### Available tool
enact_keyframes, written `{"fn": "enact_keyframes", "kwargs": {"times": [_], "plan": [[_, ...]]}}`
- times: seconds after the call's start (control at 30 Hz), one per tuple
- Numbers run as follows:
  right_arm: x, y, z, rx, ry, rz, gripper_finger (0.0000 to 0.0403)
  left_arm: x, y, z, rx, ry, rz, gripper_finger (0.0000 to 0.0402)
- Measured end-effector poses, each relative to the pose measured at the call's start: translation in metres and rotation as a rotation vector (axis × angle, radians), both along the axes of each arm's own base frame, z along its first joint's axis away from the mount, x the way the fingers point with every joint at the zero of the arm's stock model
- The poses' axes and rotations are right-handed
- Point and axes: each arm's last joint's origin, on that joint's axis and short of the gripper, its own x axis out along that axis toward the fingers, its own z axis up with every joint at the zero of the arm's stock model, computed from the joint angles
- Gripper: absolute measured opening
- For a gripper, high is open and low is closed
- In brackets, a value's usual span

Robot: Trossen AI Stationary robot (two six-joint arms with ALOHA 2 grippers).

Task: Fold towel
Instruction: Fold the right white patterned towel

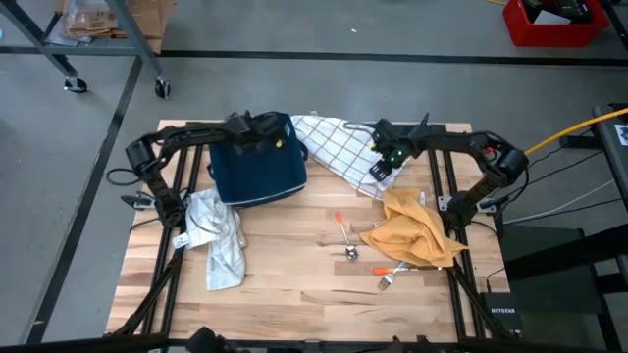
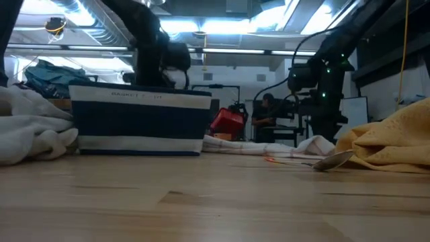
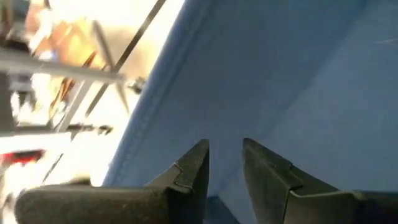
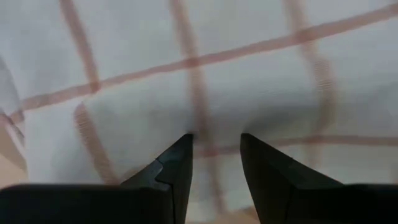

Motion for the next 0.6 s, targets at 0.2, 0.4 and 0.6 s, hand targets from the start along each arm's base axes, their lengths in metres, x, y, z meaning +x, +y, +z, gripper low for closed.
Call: {"fn": "enact_keyframes", "kwargs": {"times": [0.2, 0.4, 0.6], "plan": [[0.014, 0.029, -0.016, -0.012, -0.052, 0.003, 0.0138, -0.001, -0.031, 0.038, 0.036, -0.113, -0.114, 0.0088], [0.037, 0.066, -0.017, 0.021, -0.108, 0.052, 0.0138, -0.006, -0.060, 0.067, 0.086, -0.237, -0.176, 0.0088], [0.063, 0.114, -0.015, 0.108, -0.232, 0.204, 0.0138, -0.004, -0.086, 0.079, 0.092, -0.288, -0.267, 0.0088]]}}
